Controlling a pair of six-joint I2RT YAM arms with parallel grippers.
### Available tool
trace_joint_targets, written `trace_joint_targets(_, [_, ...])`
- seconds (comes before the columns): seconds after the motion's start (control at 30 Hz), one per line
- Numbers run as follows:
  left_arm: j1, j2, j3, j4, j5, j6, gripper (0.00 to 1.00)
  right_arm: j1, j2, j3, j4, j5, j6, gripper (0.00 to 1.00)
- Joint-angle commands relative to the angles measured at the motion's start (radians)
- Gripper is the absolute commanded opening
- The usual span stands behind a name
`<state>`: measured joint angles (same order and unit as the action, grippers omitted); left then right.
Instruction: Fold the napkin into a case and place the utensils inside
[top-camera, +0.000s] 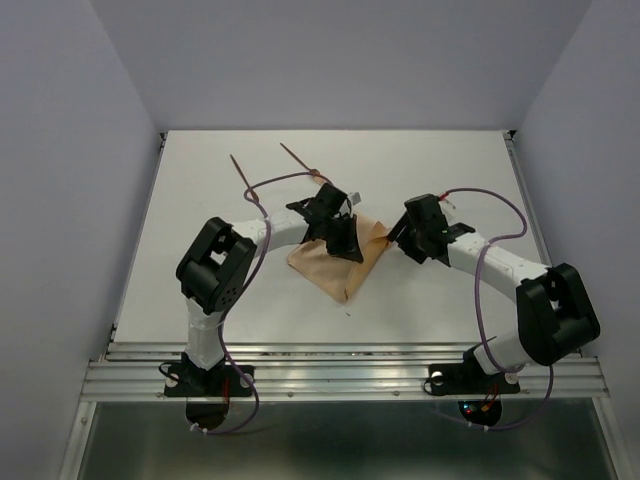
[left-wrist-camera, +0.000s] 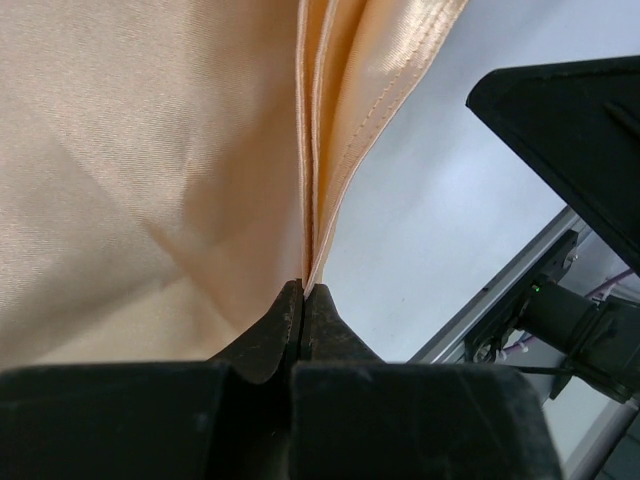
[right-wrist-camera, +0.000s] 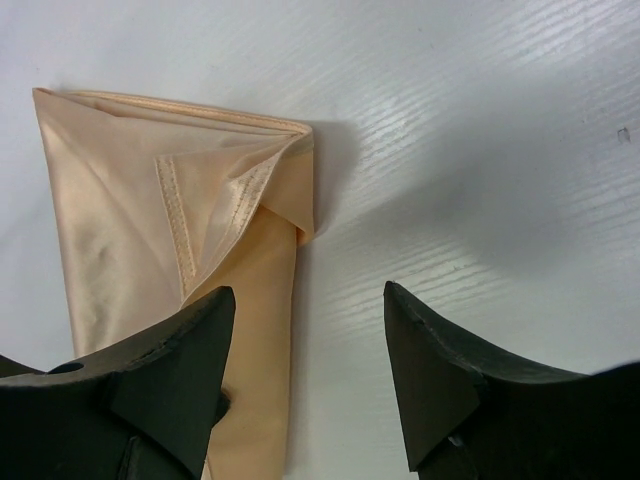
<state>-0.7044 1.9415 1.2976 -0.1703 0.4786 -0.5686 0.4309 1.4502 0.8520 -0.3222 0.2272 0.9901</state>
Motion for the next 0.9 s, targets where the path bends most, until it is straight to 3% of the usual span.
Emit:
trace_joint_targets(0.0, [0.017, -0.058, 0.055, -0.023, 0.031, 0.038, 0.0, -0.009, 0.01, 0.055, 0.048, -0.006, -0.033, 0.66])
trace_joint_targets(0.43, [0.045, 0.011, 0.16, -0.13, 0.038, 0.144, 0.0, -0.009, 0.075, 0.016, 0.11, -0.146, -0.034, 0.66])
trace_joint_targets(0.87, [0.102, 0.108, 0.256, -0.209, 0.046, 0.259, 0.0, -0.009, 0.091, -0.004, 0.127, -0.158, -0.025, 0.66])
